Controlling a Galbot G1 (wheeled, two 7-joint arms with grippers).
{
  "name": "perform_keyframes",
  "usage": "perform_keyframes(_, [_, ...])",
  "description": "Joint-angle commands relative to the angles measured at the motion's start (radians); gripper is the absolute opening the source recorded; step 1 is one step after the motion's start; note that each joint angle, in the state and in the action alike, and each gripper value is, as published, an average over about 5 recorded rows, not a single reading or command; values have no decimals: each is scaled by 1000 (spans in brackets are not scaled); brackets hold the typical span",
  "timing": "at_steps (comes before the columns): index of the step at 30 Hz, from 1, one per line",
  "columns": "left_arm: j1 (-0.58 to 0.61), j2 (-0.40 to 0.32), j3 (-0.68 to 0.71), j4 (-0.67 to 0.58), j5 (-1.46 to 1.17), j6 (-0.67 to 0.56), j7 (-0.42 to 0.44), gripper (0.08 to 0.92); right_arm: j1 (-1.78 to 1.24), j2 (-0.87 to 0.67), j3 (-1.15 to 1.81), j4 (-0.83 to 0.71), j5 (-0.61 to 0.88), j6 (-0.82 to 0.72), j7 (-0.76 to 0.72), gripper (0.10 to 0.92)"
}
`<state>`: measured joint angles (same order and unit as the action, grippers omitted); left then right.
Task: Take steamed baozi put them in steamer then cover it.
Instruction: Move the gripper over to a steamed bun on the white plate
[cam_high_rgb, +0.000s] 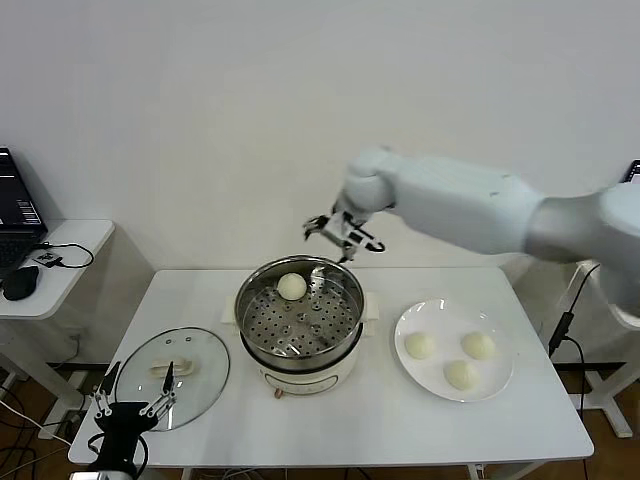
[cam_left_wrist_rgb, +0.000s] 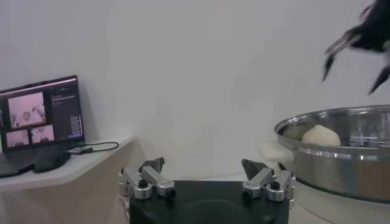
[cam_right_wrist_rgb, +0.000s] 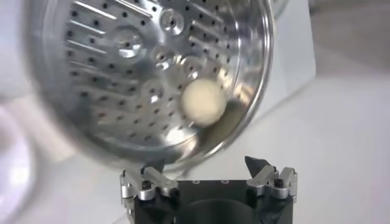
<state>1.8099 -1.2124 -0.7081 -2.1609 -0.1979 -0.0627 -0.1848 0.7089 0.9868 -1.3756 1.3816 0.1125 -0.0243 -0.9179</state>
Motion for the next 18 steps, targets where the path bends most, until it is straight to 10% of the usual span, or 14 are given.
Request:
perform_keyframes(1, [-9, 11, -4, 10, -7, 3, 0, 823, 53, -413, -39, 318, 112, -281, -45, 823])
perform_keyframes(18, [-40, 10, -37, 29, -1, 29, 6, 823, -540, -435, 370, 132, -162, -232, -50, 823])
